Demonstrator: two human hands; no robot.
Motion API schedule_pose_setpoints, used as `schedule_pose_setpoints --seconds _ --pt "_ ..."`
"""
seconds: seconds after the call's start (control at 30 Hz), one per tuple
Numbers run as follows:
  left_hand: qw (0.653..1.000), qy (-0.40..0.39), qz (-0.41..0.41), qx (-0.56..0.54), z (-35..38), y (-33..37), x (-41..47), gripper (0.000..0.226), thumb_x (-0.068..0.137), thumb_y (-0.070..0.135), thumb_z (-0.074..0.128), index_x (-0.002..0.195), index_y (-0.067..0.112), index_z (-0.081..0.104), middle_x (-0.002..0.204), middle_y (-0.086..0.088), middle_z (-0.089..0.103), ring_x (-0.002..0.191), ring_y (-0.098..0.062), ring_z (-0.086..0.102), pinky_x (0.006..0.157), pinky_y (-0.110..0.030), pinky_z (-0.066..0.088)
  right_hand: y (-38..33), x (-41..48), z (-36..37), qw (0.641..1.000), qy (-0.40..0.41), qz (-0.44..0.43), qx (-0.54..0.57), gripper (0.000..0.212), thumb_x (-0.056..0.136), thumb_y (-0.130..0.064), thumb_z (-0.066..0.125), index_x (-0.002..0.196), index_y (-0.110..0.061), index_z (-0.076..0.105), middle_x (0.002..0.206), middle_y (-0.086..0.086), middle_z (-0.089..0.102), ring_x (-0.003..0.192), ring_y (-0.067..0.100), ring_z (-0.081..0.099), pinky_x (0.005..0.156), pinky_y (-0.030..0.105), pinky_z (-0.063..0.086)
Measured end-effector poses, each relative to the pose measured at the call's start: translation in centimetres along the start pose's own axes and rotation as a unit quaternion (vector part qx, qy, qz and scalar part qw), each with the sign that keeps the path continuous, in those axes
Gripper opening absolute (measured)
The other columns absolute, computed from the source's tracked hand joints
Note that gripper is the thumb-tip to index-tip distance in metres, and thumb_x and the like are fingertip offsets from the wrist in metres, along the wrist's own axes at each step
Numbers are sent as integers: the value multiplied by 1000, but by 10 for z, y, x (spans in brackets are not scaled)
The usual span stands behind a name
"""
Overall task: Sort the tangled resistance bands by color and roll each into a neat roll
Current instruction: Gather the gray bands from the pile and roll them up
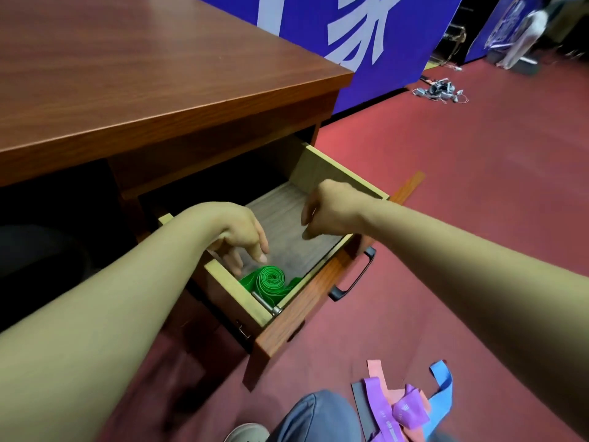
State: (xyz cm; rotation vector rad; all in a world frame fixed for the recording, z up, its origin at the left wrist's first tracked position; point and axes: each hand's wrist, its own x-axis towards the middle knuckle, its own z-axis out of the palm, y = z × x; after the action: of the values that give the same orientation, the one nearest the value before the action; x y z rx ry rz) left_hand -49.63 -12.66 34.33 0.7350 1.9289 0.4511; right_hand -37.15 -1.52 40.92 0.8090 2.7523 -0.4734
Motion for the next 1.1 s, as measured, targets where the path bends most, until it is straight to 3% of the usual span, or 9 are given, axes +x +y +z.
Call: schedule_pose_setpoints --seconds 0.17,0.23,0.33,0.47,0.53,0.63,0.8,0.93,1.1 --pt "992 106 47 -46 -1 6 -8 4 86 12 70 87 16 68 117 -17 64 84 -23 64 63 -28 54 20 -25 -3 979 130 11 155 8 79 -20 76 79 -15 71 70 -9 63 66 3 55 49 9 40" --pt "988 120 69 -68 2 15 -16 3 88 16 69 91 16 68 113 -13 66 90 -23 65 72 -31 55 26 -37 1 956 184 15 229 10 81 -19 74 73 -19 67 69 -8 63 66 4 58 58 12 46" --pt "981 107 126 -105 12 41 -36 5 89 18 67 94 17 68 110 -10 67 94 -23 66 81 -34 54 33 -61 7 890 231 26 391 10 84 -10 69 76 -15 66 83 9 70 77 21 69 73 31 57" --pt "963 63 210 -159 32 84 -70 12 90 16 65 101 13 68 109 -14 69 97 -25 68 87 -34 54 45 -96 12 797 246 61 549 9 87 -5 64 80 -11 63 86 12 66 69 20 66 57 22 55" --pt "959 46 233 -156 49 106 -86 19 90 16 64 108 10 66 109 -15 69 99 -27 69 87 -34 54 58 -120 12 771 248 76 582 2 88 -7 63 89 -9 64 85 9 67 67 17 67 55 21 54" --pt "956 23 248 -157 81 134 -106 29 90 17 64 118 6 63 112 -17 68 102 -29 68 88 -35 54 80 -158 9 748 261 92 603 10 89 -10 62 99 -7 64 82 7 68 69 17 68 60 24 55" --pt "954 2 249 -164 144 169 -127 25 91 17 64 113 6 62 112 -20 67 105 -33 66 85 -35 54 113 -226 4 716 282 105 630 4 90 -11 61 93 -11 64 85 9 68 69 18 69 62 25 57" --pt "960 -27 241 -141 203 187 -142 22 91 21 64 109 8 61 107 -17 68 98 -30 69 83 -36 56 141 -284 10 711 283 132 630 4 91 -11 60 89 -13 63 86 9 68 67 17 69 62 24 57" --pt "966 -69 219 -116 283 199 -165 22 93 26 61 108 10 63 102 -12 70 93 -26 69 78 -34 56 184 -373 32 709 283 170 623 7 91 -13 59 87 -16 64 87 7 68 74 19 69 73 29 56"
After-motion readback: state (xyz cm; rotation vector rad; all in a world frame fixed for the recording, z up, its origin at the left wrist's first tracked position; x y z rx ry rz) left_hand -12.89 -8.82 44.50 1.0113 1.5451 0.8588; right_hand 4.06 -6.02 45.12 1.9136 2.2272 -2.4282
